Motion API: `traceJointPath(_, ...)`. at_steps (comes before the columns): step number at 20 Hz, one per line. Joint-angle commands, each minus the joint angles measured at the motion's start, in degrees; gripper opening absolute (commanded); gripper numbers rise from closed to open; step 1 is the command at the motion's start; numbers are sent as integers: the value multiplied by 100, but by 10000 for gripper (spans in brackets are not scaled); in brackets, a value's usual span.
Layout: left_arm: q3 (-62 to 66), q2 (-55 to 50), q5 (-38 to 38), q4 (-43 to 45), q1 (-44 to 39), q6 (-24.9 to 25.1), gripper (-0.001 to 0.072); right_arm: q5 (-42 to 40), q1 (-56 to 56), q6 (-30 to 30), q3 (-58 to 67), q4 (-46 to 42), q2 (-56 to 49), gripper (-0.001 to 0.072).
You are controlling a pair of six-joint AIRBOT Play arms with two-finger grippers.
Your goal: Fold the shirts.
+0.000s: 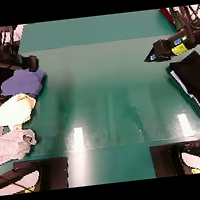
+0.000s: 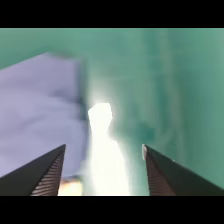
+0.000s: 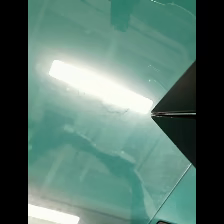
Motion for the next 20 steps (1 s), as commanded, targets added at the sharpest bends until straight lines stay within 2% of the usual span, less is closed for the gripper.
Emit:
traceJointPath(1, -114, -765, 153, 389, 713, -127, 584, 17, 4, 4, 4, 0, -2, 23)
traceJointPath(6, -111, -1692, 472, 328, 1119, -107, 584, 20, 4, 4, 7, 4, -2, 22)
traceJointPath(10, -107, -1818, 839, 308, 1139, -107, 581, 15, 4, 4, 4, 2, -2, 22)
traceJointPath(11, -101, -1818, 841, 286, 1139, -111, 503, 11, 4, 4, 4, 2, -2, 23)
traceJointPath(12, -92, -1816, 817, 284, 1139, -109, 284, 9, 4, 4, 7, 2, -2, 22)
traceJointPath(13, -72, -1816, 793, 245, 1139, -109, 35, -7, 4, 4, 7, 2, -2, 23)
traceJointPath(17, 651, -1637, 168, -111, 1137, -4, 25, -151, 2, 4, 9, 26, 13, 23)
traceJointPath(20, 1602, -955, -50, -734, 997, 645, 25, -544, -2, 2, 7, 28, 214, 22)
